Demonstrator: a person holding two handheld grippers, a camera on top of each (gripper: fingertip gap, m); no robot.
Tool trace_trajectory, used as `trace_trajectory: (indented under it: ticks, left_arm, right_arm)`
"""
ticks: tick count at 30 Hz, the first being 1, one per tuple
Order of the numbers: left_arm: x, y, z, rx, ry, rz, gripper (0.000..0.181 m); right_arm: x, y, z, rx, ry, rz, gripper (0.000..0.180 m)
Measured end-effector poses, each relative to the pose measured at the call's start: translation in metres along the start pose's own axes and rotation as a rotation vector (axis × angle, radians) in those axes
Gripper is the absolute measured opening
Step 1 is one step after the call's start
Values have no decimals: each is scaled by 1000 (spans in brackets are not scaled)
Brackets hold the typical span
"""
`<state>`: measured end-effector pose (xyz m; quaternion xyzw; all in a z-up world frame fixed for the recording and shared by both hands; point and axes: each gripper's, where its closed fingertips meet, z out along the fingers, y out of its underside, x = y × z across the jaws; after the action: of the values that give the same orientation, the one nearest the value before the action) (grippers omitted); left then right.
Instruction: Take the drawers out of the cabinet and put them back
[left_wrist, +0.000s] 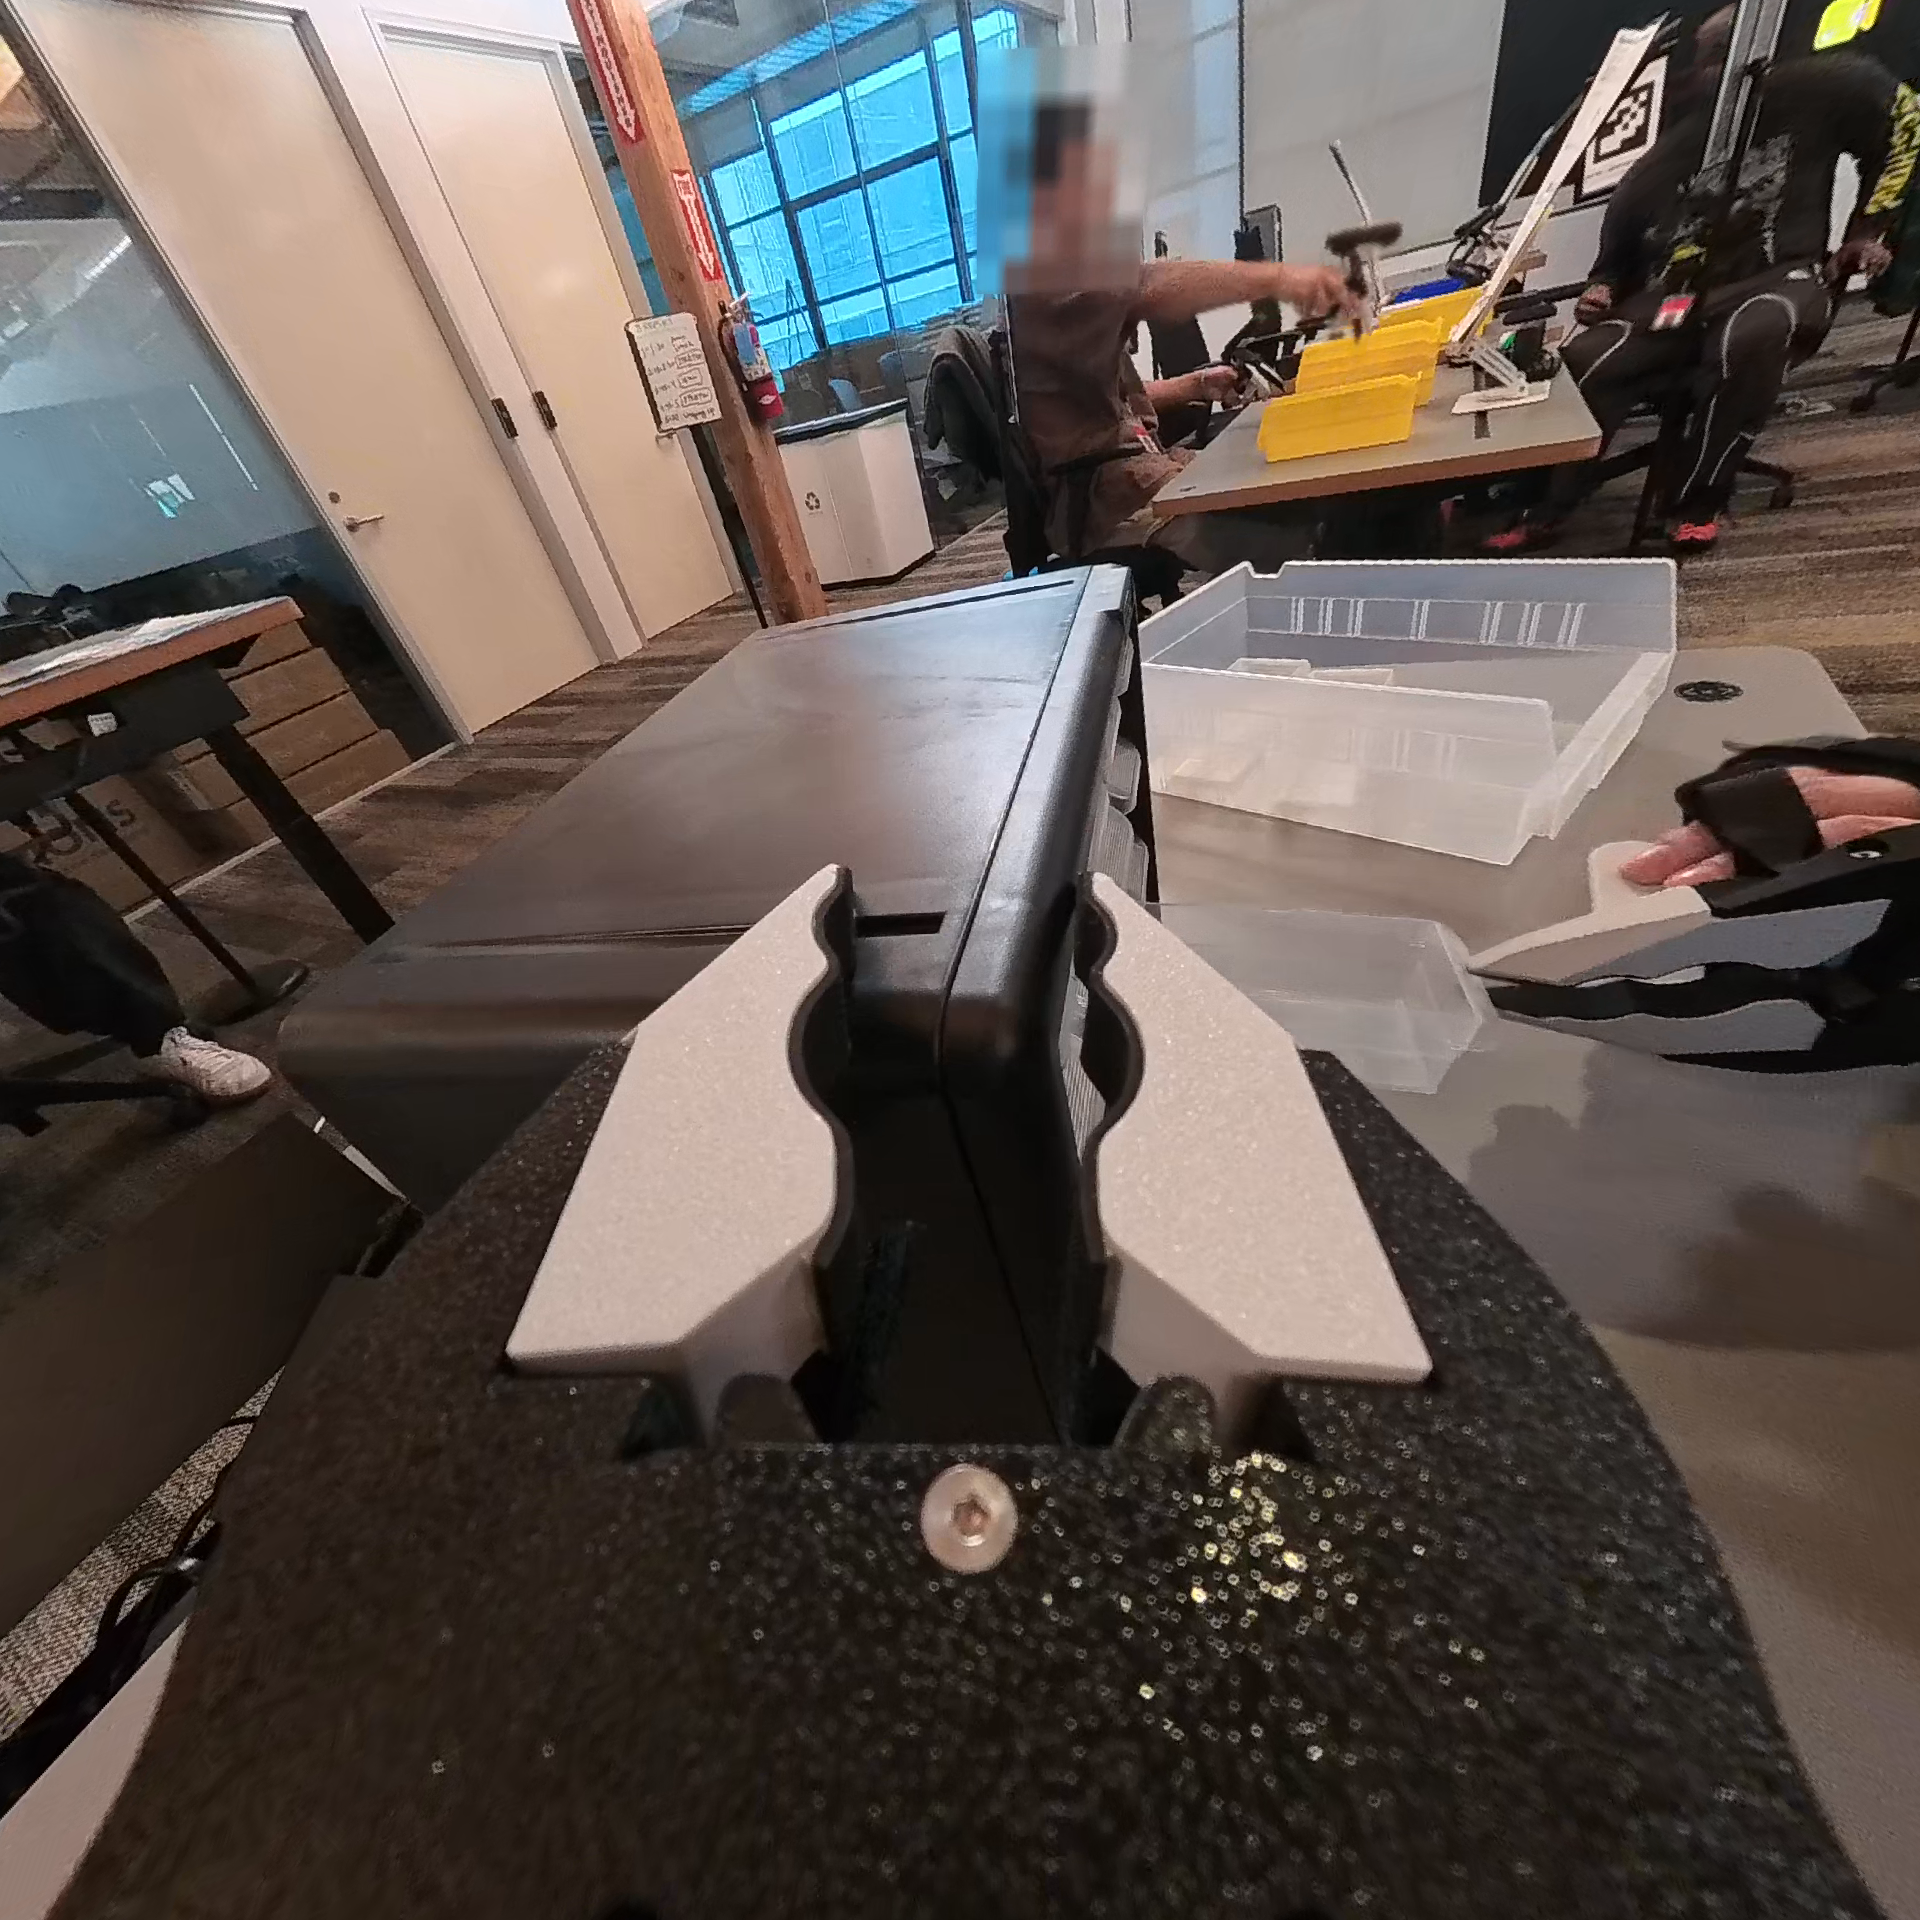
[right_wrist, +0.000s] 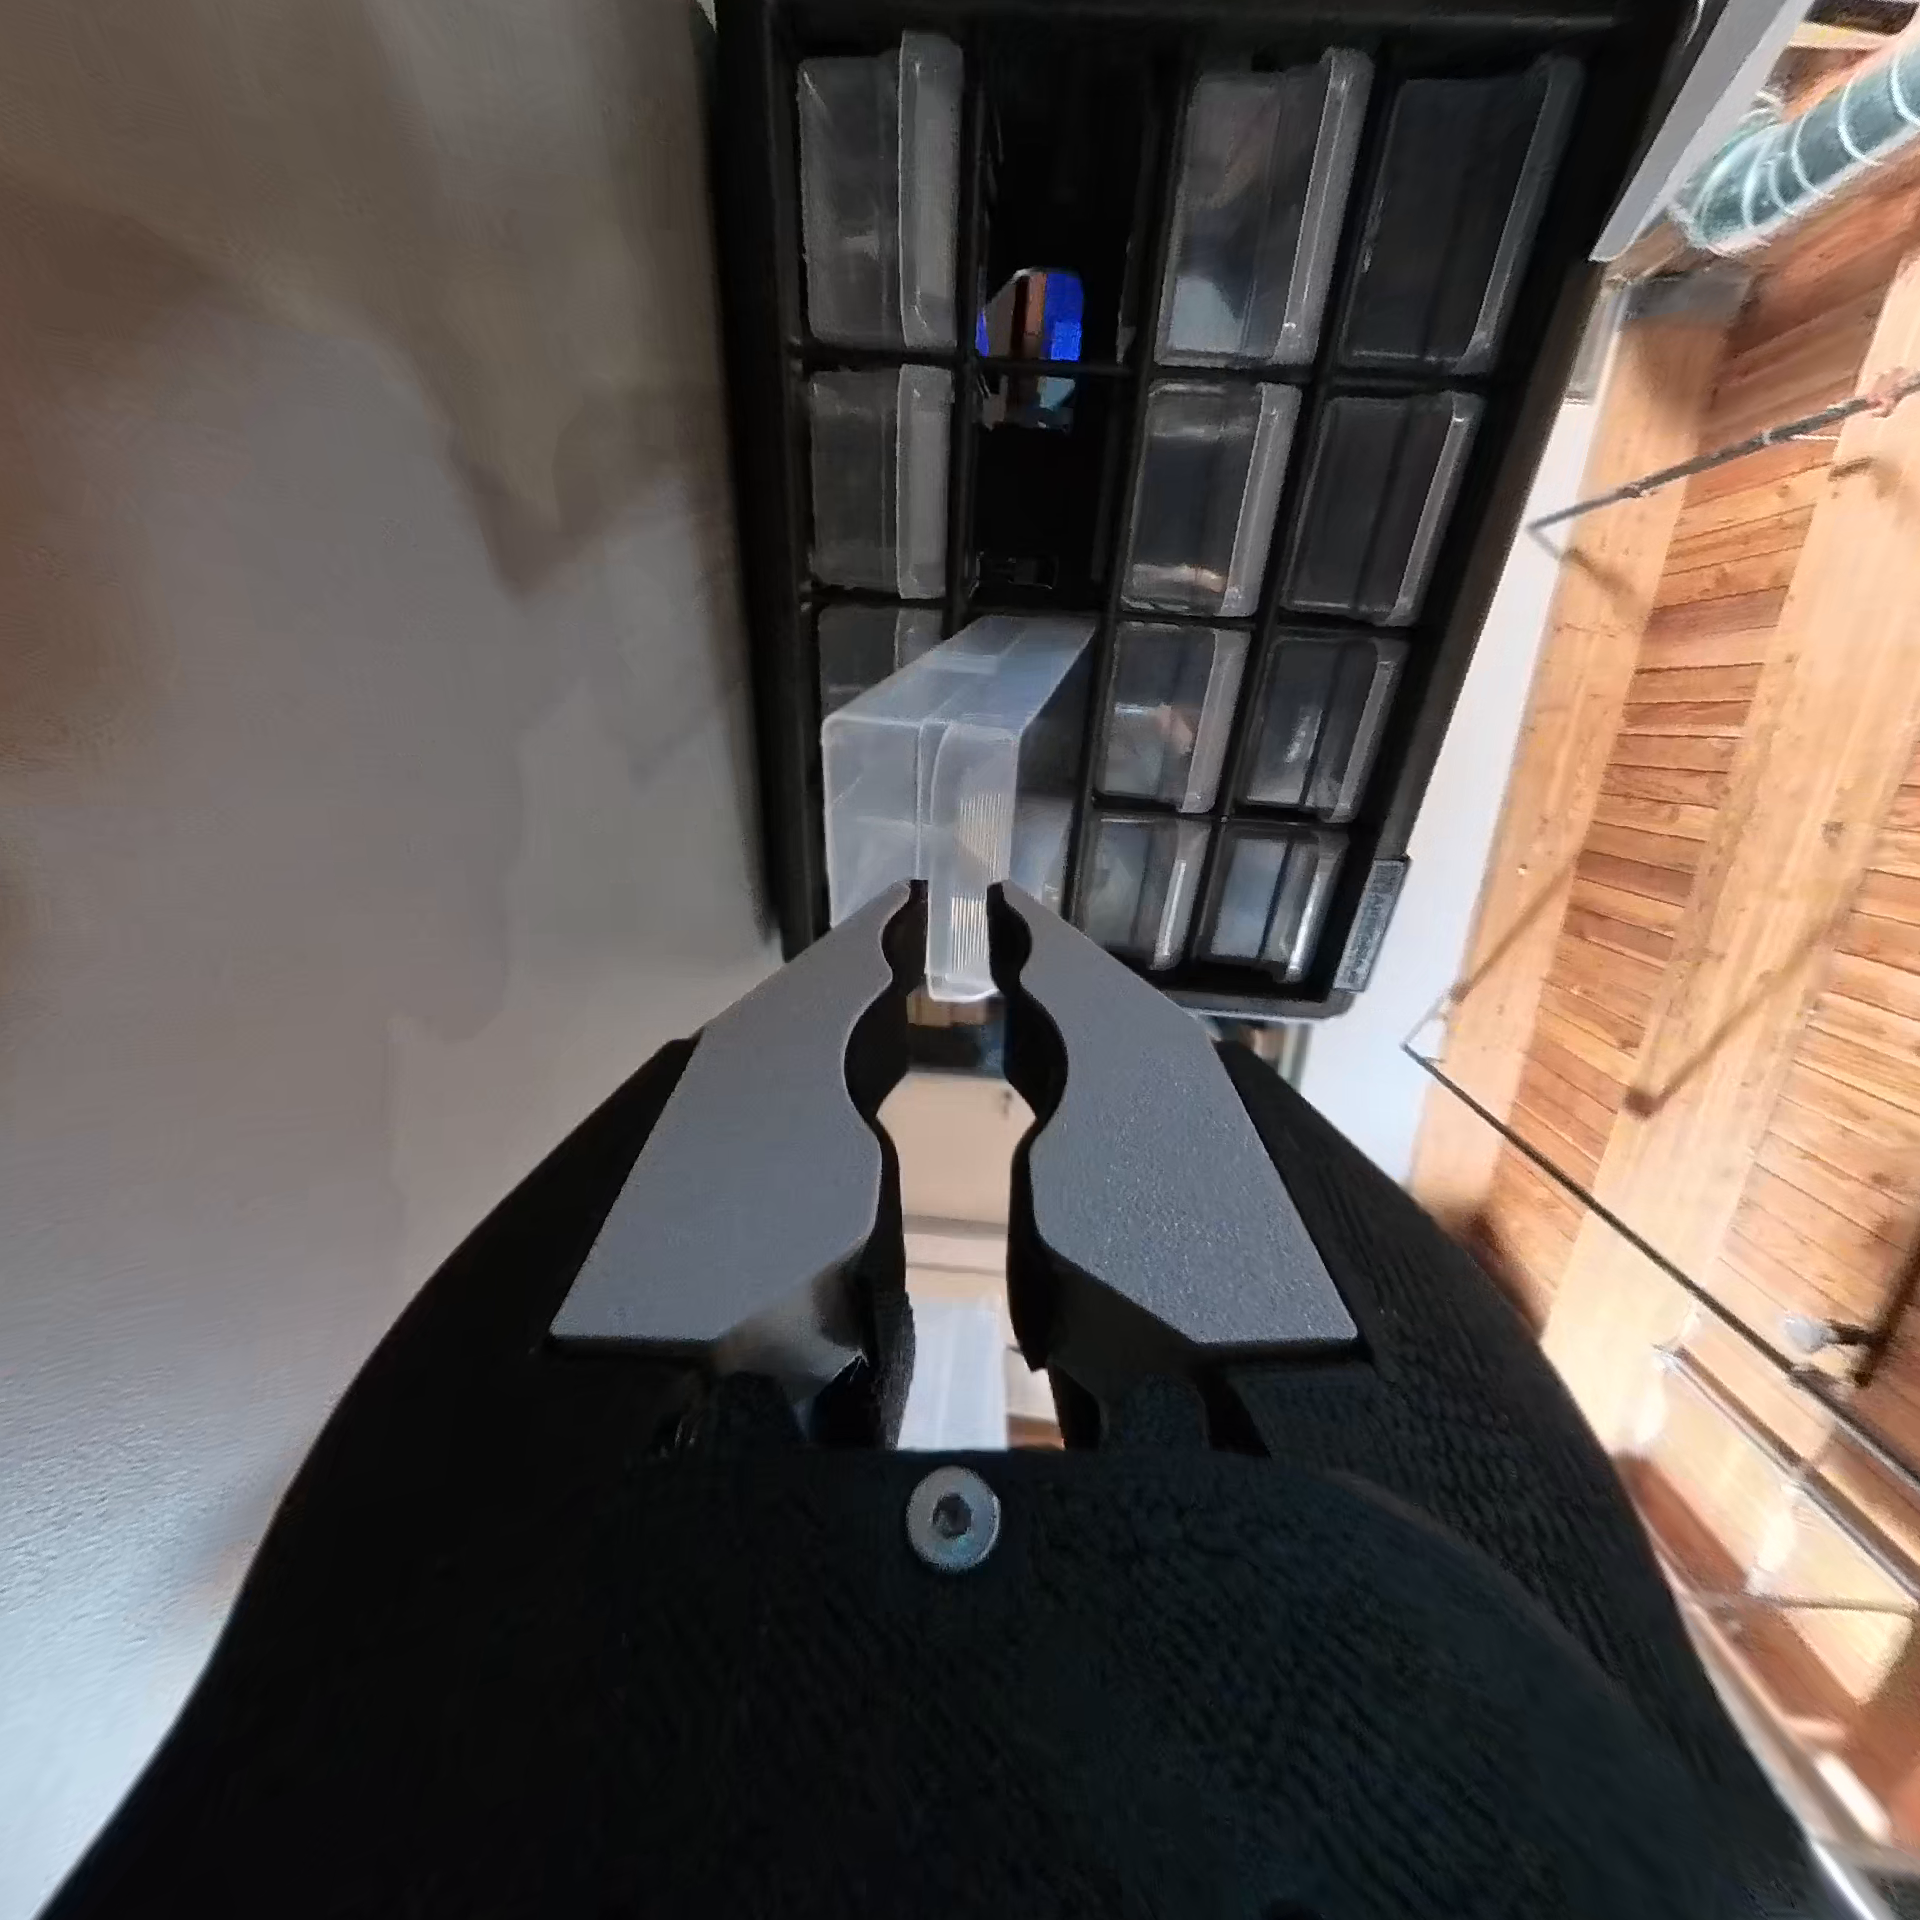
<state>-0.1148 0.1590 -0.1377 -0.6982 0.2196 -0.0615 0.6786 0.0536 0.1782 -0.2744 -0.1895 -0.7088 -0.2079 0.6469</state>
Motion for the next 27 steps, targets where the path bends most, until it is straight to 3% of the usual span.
trace_trajectory:
  ticks: [6,9,15,20,27]
  left_arm:
    - [0,0,0,-3,1,-4,40]
    - [0,0,0,-3,1,-4,40]
    - [0,0,0,-3,1,-5,40]
    - [0,0,0,-4,1,-5,40]
    - [1,0,0,-9,1,-4,40]
  right_arm:
    - [3,10,-3,20,-31,170,44]
    - [7,27,-10,9,-55,317,53]
    - [35,32,-14,44,-134,816,51]
    - [39,-14,15,57,-513,1299,31]
    - [13,-22,63,-239,-609,1295,44]
